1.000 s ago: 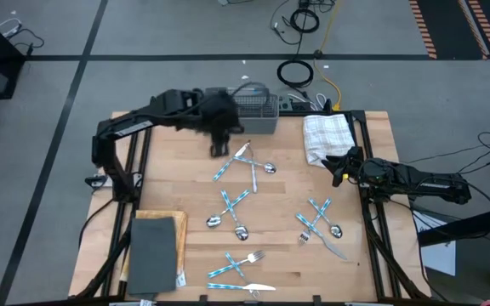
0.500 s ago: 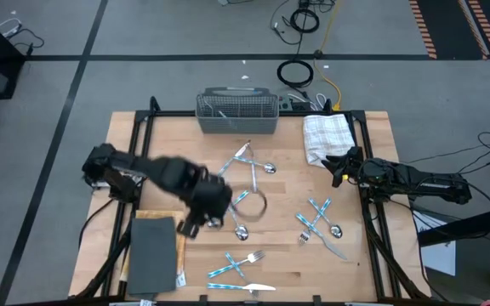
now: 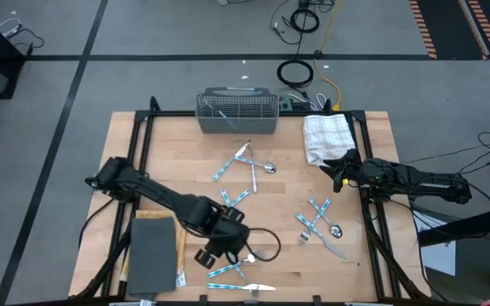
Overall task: Sort silverware
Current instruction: Put the blue fork into the gray silverware rack
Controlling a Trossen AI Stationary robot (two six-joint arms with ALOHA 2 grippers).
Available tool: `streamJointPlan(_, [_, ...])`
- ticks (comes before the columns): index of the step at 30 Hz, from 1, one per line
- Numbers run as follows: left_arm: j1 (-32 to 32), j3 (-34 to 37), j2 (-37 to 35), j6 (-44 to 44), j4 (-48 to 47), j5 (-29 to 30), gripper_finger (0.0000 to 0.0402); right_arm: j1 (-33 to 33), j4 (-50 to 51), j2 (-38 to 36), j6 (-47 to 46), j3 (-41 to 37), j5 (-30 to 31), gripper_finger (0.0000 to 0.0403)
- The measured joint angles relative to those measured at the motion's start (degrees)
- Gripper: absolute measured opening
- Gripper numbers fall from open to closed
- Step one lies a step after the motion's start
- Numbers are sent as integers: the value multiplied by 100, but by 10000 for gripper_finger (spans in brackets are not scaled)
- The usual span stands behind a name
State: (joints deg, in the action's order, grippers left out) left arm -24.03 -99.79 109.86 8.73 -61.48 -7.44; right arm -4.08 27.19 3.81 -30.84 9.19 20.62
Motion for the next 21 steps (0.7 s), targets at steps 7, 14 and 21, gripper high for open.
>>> streamJointPlan(7, [-14, 0, 724, 758, 44, 10, 169, 0, 4, 14, -167, 0, 0, 139])
streamJointPlan(14, [-17, 0, 1151, 843, 184, 41, 169, 0, 4, 14, -181, 0, 20, 139])
streamJointPlan(21, [-79, 0, 1176, 774, 405, 63, 169, 0, 4, 14, -262, 0, 22, 139])
